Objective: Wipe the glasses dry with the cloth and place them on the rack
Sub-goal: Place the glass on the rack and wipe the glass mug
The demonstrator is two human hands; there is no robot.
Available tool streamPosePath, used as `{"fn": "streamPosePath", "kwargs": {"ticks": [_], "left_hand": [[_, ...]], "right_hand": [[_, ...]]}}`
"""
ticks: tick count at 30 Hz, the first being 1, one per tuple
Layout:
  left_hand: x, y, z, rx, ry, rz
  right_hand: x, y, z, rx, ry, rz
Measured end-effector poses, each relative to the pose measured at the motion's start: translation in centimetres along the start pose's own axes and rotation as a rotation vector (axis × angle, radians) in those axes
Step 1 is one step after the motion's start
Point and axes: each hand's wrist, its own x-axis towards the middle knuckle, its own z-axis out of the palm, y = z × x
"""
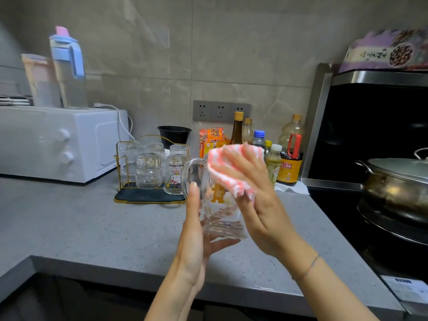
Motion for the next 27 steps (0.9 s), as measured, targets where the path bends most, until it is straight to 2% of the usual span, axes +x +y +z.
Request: {"fn": "streamPosePath", "kwargs": {"ticks": [3, 9, 13, 21, 24, 26, 27], "left_hand": [[-0.3, -0.1, 0.1, -0.042, 0.034, -0.006], [0.3, -0.2, -0.5, -0.187, 0.043, -0.047], [1.0, -0.6, -0.9, -0.226, 0.039, -0.091], [1.0, 0.0, -0.9, -0.368, -0.179, -0.207], [1.2, -0.6, -1.2, -0.333, -0.127, -0.165], [1.4, -0.9, -1.3, -0.261, -0.04, -0.142], [1.1, -0.9, -1.1, -0.264, -0.053, -0.158]], "right_hand": [[0.2, -0.2, 0.0, 0.074, 0.03, 0.029], [-3.0, -1.5, 0.8, 0.233, -0.063, 0.018], [-4.4, -2.0, 0.9, 0.33, -0.066, 0.066], [-5.0, -1.2, 1.1, 0.077, -0.043, -0.094], [-4.1, -1.0, 0.9, 0.065, -0.019, -0.112], [-2.9, -0.6, 0.1, 0.116, 0.02, -0.045], [-2.3, -0.3, -0.3, 0.149, 0.042, 0.001]]}}
